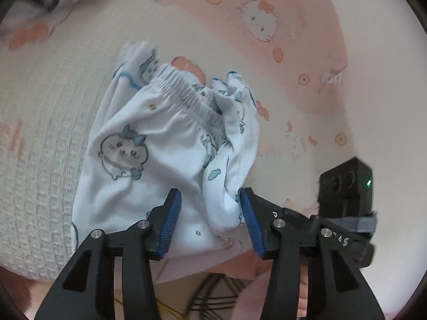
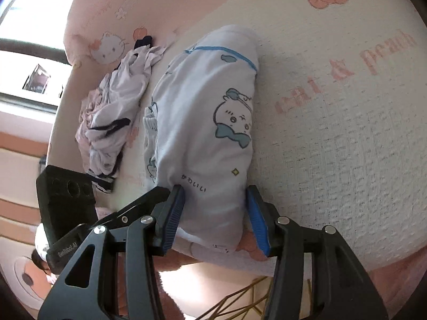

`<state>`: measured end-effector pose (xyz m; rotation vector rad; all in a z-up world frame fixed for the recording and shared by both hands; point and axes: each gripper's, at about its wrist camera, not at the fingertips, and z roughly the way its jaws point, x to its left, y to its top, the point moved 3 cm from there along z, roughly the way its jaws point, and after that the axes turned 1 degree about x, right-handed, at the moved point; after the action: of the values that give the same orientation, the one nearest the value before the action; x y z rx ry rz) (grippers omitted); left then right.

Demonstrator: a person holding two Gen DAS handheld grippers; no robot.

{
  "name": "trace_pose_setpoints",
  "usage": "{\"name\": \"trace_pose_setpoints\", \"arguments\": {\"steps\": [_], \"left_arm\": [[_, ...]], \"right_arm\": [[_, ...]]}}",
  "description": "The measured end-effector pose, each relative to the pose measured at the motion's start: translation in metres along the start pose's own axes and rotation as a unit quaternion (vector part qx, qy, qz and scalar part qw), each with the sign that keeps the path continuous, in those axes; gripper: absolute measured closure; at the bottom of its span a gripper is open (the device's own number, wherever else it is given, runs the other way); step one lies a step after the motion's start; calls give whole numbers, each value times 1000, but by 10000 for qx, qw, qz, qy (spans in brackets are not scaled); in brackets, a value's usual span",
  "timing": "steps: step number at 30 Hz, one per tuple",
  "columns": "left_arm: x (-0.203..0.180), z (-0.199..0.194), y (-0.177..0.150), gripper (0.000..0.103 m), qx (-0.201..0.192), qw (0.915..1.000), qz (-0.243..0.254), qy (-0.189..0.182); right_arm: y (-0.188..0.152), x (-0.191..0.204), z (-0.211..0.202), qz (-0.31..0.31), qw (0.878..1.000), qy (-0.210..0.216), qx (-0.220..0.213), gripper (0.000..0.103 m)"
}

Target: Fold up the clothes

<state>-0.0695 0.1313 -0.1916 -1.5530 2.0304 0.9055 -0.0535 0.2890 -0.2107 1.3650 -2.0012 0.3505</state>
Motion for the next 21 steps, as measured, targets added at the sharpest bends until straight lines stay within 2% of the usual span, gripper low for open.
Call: {"name": "trace_pose_setpoints", "arguments": {"steps": [1,2,6,10,13,17,19,21], "left_arm": [[-3,0,-1,79,-56,9998,104,170],[-7,0,-1,88,-112,9991,207,343],[-10,-9,-5,90,-227,9974,376,572],[-10,-34,0,100,-519,9964,395,534],[1,-52,7,100,-711,9957,222,548],[34,-56,1,100,-513,9970,-77,576],[49,-51,-6,99,-323,9980,-406,366],[53,-42,-9,95,-153,9983,-480,292]], "right_arm": [[0,0,1,-59,10000,-46,3,53],[0,2,1,-88,9999,-70,-11,53],[3,8,-6,-111,9996,-64,-262,53],[6,11,-12,-136,9981,-269,-542,53],[6,11,-14,-172,9976,-340,-577,53],[3,17,-8,-456,9971,-435,-417,52],[0,21,0,-615,9963,-557,-238,51],[-2,16,4,-566,9970,-525,-102,50]]}}
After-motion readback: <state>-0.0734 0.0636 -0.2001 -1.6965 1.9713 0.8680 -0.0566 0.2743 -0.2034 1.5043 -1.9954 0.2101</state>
